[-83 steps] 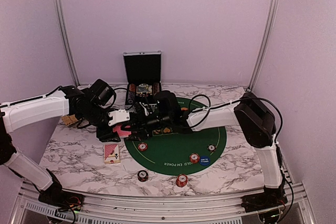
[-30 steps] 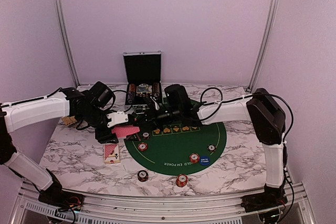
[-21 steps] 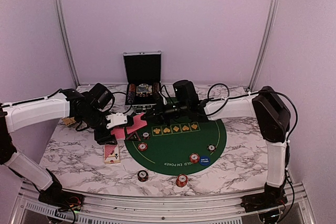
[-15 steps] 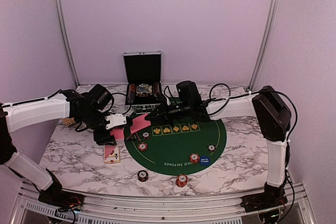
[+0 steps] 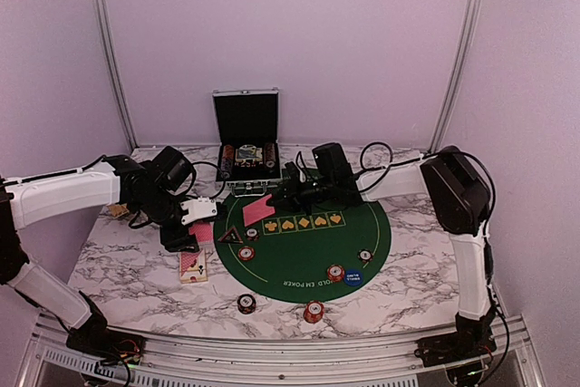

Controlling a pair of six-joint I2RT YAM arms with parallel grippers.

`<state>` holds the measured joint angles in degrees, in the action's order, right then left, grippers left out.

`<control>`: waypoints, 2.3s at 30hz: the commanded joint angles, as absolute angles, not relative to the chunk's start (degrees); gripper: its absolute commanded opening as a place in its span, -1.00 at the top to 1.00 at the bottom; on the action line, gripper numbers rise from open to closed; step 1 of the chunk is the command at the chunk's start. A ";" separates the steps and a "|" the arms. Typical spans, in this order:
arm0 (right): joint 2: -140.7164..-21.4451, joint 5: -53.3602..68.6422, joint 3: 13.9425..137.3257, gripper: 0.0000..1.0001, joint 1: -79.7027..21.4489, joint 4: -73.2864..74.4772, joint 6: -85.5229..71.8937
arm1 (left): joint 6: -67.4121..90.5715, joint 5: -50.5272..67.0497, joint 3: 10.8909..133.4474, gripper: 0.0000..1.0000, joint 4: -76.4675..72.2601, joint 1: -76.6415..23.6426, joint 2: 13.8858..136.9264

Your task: Distribute texas hold em gaming equipment

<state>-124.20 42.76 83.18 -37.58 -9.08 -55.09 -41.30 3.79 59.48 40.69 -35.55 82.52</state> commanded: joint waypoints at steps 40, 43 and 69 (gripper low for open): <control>-140.58 33.17 98.95 1.00 -42.42 2.09 -47.09 | -40.09 5.24 61.09 1.00 42.52 -35.07 81.48; -141.21 33.14 100.07 1.00 -43.20 2.85 -46.90 | -40.05 5.33 61.08 1.00 42.60 -35.07 81.63; -118.18 30.57 83.51 -0.64 -42.41 -2.52 -47.47 | -38.89 5.02 64.74 0.99 44.64 -35.00 83.27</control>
<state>-121.95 25.15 87.53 -41.74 5.15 -43.11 -39.75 4.43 61.41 42.37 -35.44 82.46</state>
